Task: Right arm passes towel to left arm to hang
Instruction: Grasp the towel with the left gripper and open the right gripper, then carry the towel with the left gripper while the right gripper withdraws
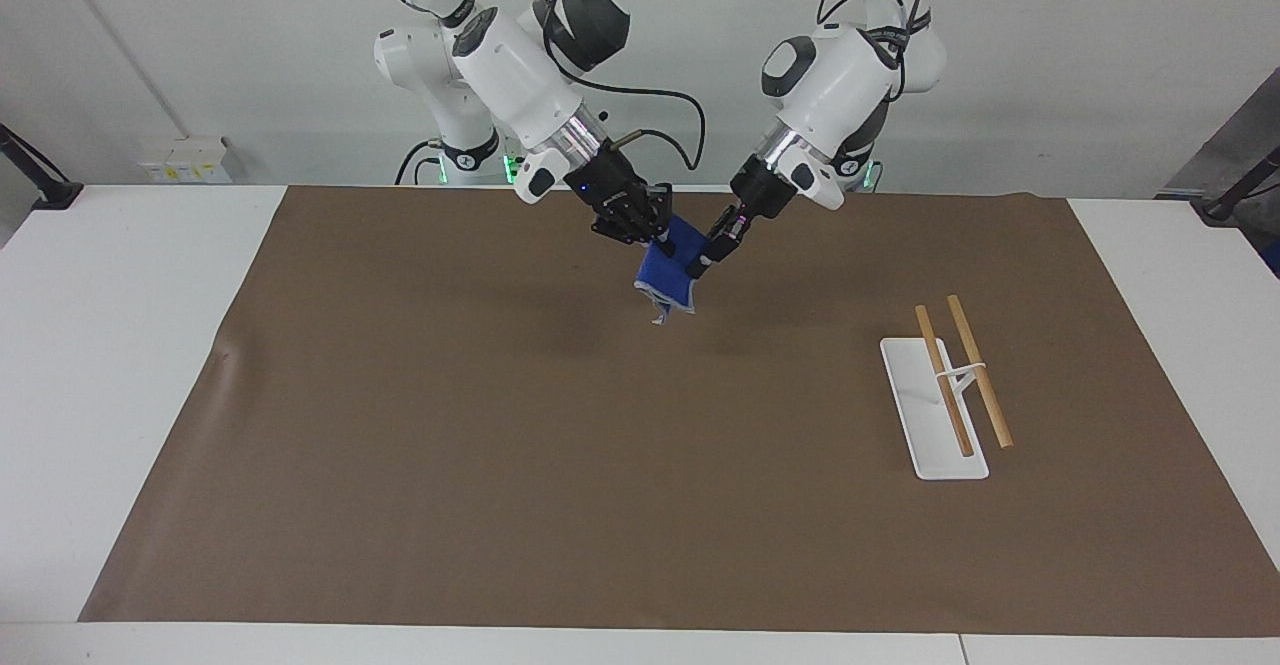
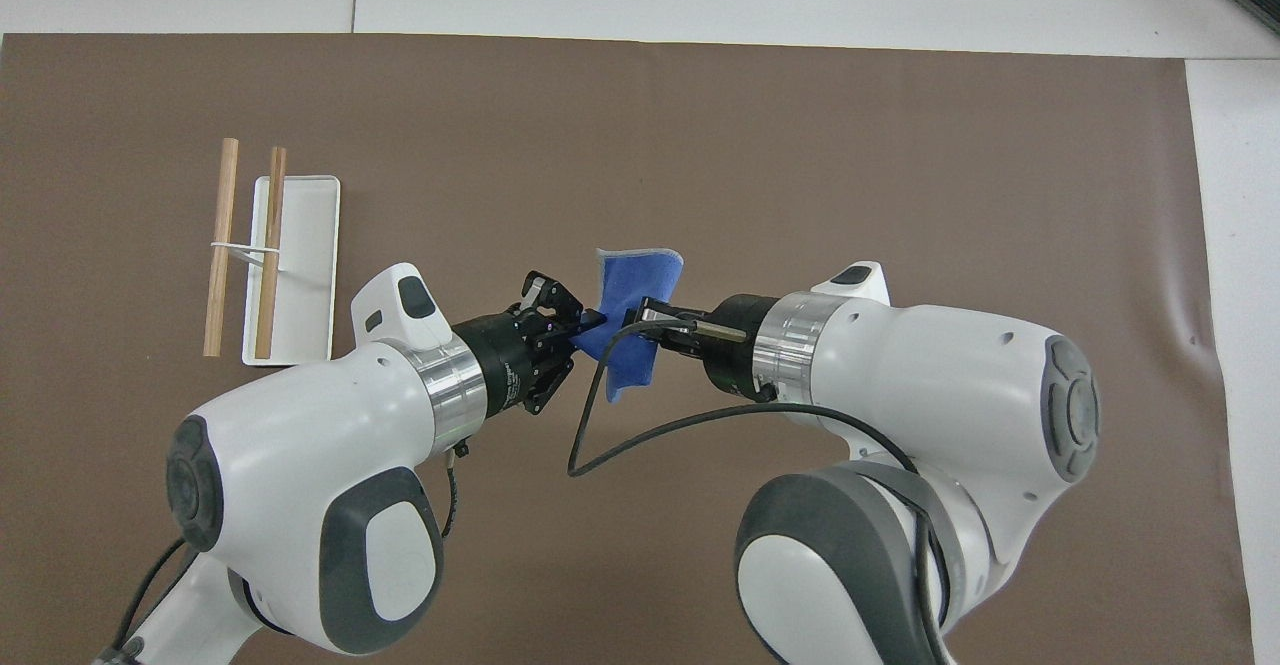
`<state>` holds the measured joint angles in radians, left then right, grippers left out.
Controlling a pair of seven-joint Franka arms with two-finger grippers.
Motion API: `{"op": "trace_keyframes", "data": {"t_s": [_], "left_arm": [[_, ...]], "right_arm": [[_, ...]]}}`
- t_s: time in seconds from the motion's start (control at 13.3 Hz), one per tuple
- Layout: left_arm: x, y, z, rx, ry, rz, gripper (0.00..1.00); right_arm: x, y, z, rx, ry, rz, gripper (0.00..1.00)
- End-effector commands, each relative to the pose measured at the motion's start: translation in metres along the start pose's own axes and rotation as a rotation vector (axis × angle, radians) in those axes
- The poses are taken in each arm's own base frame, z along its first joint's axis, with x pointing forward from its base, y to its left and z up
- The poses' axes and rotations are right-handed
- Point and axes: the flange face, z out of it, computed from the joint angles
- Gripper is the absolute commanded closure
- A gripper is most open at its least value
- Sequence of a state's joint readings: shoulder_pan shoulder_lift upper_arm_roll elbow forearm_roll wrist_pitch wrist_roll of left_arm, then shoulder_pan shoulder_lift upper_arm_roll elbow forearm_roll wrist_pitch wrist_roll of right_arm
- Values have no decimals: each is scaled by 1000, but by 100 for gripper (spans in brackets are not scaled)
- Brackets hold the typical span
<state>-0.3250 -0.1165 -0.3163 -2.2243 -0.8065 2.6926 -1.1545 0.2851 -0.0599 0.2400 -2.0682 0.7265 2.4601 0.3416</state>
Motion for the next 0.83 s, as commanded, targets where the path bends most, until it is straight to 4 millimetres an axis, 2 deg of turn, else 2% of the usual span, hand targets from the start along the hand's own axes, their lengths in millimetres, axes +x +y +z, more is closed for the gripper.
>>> {"op": "trace_keyframes", "data": {"t_s": [0.0,0.08,0.15,0.23,0.45,0.68,0.75], "left_arm": [[-3,1,-3,7,-20,62,100],[-3,2,-4,4,-19,81,100],[-3,2,-3,3,-19,102,100],[-2,3,-4,-1,-17,131,100],[2,4,-4,-5,-11,205,100],[9,6,-7,-14,-1,228,100],[22,10,-12,-23,14,211,100]], "right_arm": [[0,4,-8,19,9,14,92],[1,5,-8,16,11,12,71],[1,6,-8,9,15,4,23],[6,11,-11,1,23,6,0],[19,23,-21,-29,29,8,0],[25,35,-41,-90,7,-17,0],[29,39,-45,-144,17,-58,0]]}}
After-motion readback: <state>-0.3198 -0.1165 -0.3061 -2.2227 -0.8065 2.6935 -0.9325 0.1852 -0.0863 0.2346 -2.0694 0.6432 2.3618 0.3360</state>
